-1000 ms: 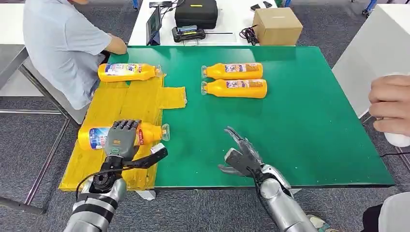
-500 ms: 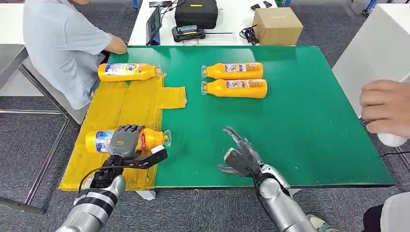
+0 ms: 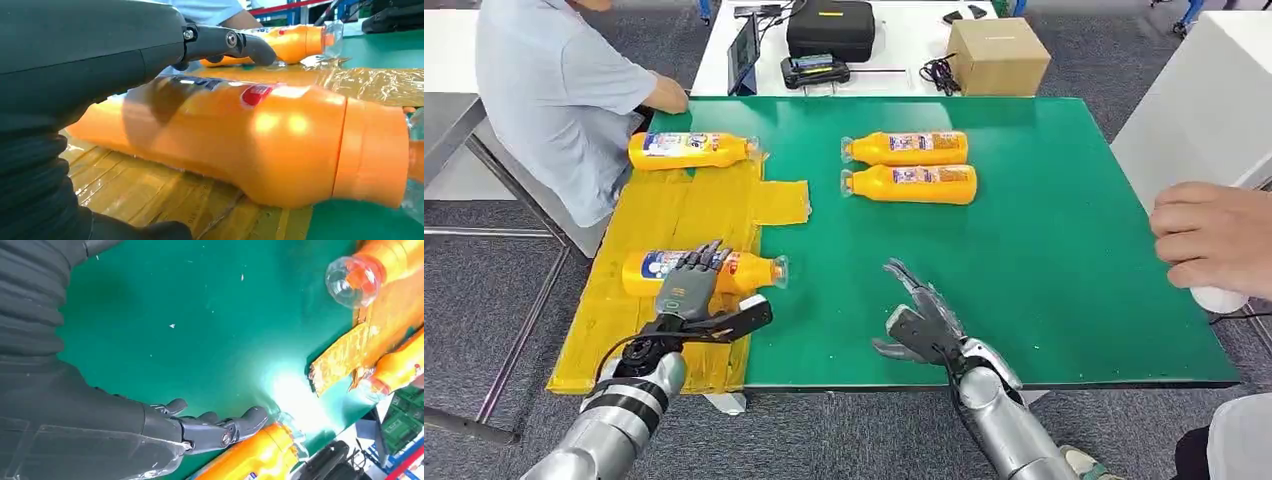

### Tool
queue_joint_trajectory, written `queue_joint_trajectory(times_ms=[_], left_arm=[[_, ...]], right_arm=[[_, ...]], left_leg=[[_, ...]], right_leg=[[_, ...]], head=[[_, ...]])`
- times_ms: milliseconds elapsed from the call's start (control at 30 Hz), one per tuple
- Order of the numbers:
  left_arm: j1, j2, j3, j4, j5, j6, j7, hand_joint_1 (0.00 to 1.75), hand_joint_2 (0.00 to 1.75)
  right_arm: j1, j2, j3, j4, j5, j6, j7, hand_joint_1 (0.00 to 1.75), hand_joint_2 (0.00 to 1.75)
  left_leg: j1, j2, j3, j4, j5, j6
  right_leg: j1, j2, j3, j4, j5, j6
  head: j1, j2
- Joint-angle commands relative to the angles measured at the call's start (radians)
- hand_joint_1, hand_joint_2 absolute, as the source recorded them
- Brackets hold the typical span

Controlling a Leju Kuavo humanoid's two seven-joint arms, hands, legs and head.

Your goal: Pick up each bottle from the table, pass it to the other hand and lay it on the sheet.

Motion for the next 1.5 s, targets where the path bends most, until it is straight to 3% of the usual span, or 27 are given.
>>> queue_joint_trajectory(times_ms=[33,300,467,567,833,1000,1033,1133,1200,1300,1333,1400,1500], left_arm=[[-0.011,0.004,0.007,0.111,-0.004,0.014,0.007,0.00,1.75],[0.048,-0.047,-0.040,-0.078,-0.006,0.057,-0.043,0.00,1.75],[0.194,-0.093,-0.182,-0.448,0.037,0.039,-0.069,0.00,1.75],[0.249,-0.092,-0.239,-0.562,0.074,0.051,-0.078,0.00,1.75],[0.276,-0.088,-0.261,-0.606,0.095,0.054,-0.079,0.00,1.75],[0.395,-0.127,-0.330,-0.782,0.339,0.167,-0.256,0.00,1.75],[0.417,-0.139,-0.334,-0.807,0.406,0.164,-0.281,0.00,1.75],[0.445,-0.152,-0.325,-0.796,0.630,0.087,-0.340,0.00,1.75],[0.452,-0.163,-0.295,-0.761,0.730,0.053,-0.378,0.00,1.75],[0.475,-0.177,-0.263,-0.784,0.840,0.044,-0.420,0.00,1.75],[0.480,-0.176,-0.266,-0.799,0.858,0.038,-0.422,0.00,1.75],[0.486,-0.173,-0.276,-0.825,0.929,0.006,-0.439,0.00,1.75],[0.483,-0.173,-0.281,-0.825,0.934,0.004,-0.443,0.00,1.75]], right_arm=[[-0.032,-0.001,-0.022,0.049,0.002,0.003,-0.002,0.00,1.75],[-0.008,-0.003,-0.032,0.021,0.011,-0.006,0.002,0.00,1.75],[0.051,0.026,-0.081,-0.089,0.007,-0.050,-0.025,0.00,1.75],[0.089,0.053,-0.117,-0.184,-0.009,-0.058,-0.027,0.00,1.75],[0.111,0.064,-0.140,-0.229,-0.013,-0.056,-0.019,0.00,1.75],[0.167,0.125,-0.221,-0.334,-0.144,0.014,-0.023,0.00,1.75],[0.176,0.137,-0.234,-0.345,-0.175,0.037,-0.007,0.00,0.00],[0.202,0.192,-0.287,-0.369,-0.226,0.020,0.053,0.00,0.00],[0.202,0.235,-0.316,-0.368,-0.259,0.011,0.153,0.00,0.00],[0.225,0.247,-0.286,-0.442,-0.169,-0.078,0.140,0.00,0.00],[0.235,0.246,-0.276,-0.476,-0.145,-0.101,0.124,0.00,1.75],[0.253,0.217,-0.232,-0.541,-0.016,-0.193,0.069,0.00,1.75],[0.260,0.203,-0.229,-0.543,0.002,-0.201,0.071,0.00,1.75]], left_leg=[[0.001,0.002,0.003,-0.001,-0.001,-0.001],[0.001,0.001,0.004,0.000,-0.001,-0.002],[0.000,0.000,0.002,0.001,-0.001,-0.001],[0.000,0.000,-0.001,0.001,-0.001,-0.001],[0.000,0.001,-0.002,0.001,-0.002,-0.001],[0.000,0.001,-0.004,0.001,-0.001,-0.001],[0.000,0.001,-0.003,0.001,-0.002,-0.001],[0.000,0.001,-0.003,0.001,-0.003,-0.001],[0.000,0.001,-0.003,0.000,-0.002,-0.001],[0.000,0.003,-0.001,0.000,-0.003,-0.002],[0.000,0.002,-0.003,0.001,-0.003,-0.002],[0.000,0.002,-0.004,0.001,-0.002,-0.002],[0.000,0.001,-0.004,0.000,-0.002,-0.001]], right_leg=[[0.001,0.002,0.003,-0.001,0.000,-0.002],[0.001,0.000,0.004,-0.001,-0.001,-0.002],[0.001,-0.001,0.002,0.000,-0.001,-0.001],[0.000,0.000,-0.001,0.001,-0.001,-0.001],[0.001,0.001,-0.003,0.000,-0.001,-0.002],[0.001,0.000,-0.004,0.000,-0.001,-0.002],[0.001,0.000,-0.004,0.000,-0.002,-0.001],[0.001,0.000,-0.003,0.000,-0.002,-0.002],[0.000,0.000,-0.003,-0.001,-0.002,-0.001],[0.000,0.002,-0.002,0.000,-0.002,-0.002],[0.001,0.001,-0.004,0.000,-0.002,-0.002],[0.000,0.001,-0.005,0.000,-0.001,-0.002],[0.000,0.000,-0.005,0.000,-0.001,-0.001]], head=[[0.000,0.000],[0.000,0.000],[0.000,0.000],[0.000,0.000],[0.000,0.000],[0.000,0.000],[0.000,0.000],[0.000,0.000],[0.000,0.000],[0.000,0.000],[0.000,0.000],[0.000,0.000],[0.000,0.000]])
